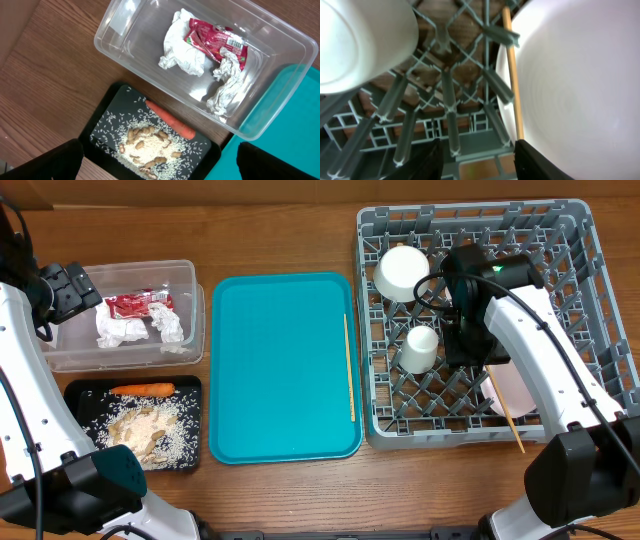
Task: Sort waste into correct bins and load items into the dishwasher
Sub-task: 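Lower the chopstick upright between the rack tines beside the white plate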
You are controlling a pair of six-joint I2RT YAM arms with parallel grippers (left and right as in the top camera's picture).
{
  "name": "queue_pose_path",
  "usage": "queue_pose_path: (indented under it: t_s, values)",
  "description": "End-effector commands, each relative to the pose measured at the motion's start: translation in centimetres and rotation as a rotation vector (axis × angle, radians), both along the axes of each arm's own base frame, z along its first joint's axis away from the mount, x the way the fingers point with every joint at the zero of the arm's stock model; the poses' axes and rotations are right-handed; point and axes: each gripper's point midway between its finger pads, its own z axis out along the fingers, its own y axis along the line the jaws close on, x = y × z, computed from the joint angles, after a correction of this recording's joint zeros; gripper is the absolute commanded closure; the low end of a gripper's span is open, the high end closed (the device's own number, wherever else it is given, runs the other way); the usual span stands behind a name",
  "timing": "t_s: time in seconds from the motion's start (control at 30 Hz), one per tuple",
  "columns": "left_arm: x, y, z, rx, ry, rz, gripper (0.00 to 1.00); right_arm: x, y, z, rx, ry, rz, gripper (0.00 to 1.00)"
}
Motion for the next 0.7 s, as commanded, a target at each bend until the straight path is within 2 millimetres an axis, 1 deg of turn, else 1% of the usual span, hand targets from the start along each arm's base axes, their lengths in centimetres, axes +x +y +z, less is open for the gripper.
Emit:
queue_pose_path:
  t_s: [0.0, 0.07, 0.13, 0.2, 0.3, 0.57, 0.67]
  values:
    - [-0.2, 0.2, 1.3, 0.031, -0.025, -0.008, 0.0, -0.2, -0.7, 1.4, 0.001, -0.027, -0.044, 0.51]
    - [-0.2, 0.2, 1.3, 0.031, -0.025, -0.008, 0.0, -0.6, -1.2, 1.4, -0.004, -0.01, -0.064, 0.52]
    - [-0.2, 0.2, 1.3, 0.031, -0.025, -0.008, 0.0, -0.8, -2.0, 1.5, -0.011, -0.003, -0.083, 0.56]
    - [-0.2, 0.2, 1.3, 0.031, -0.025, -0.008, 0.0, -1.0, -3.5, 1.6, -0.046, 0.004, -0.112, 0.58]
    - [-0.2, 0.2, 1.3, 0.031, -0.025, -0.008, 0.0, -1.2, -4.4, 1.4, -0.039, 0.011, -0.15, 0.63]
    - [-0.2, 0.2, 1.3, 0.031, -0.025, -0.008, 0.0, -1.5, -5.1, 1.3, -0.023, 0.021, -0.186, 0.65]
    - [-0.2, 0.2, 1.3, 0.031, -0.025, -0.008, 0.0, -2.0, -4.9, 0.4, -0.008, 0.047, -0.188, 0.64]
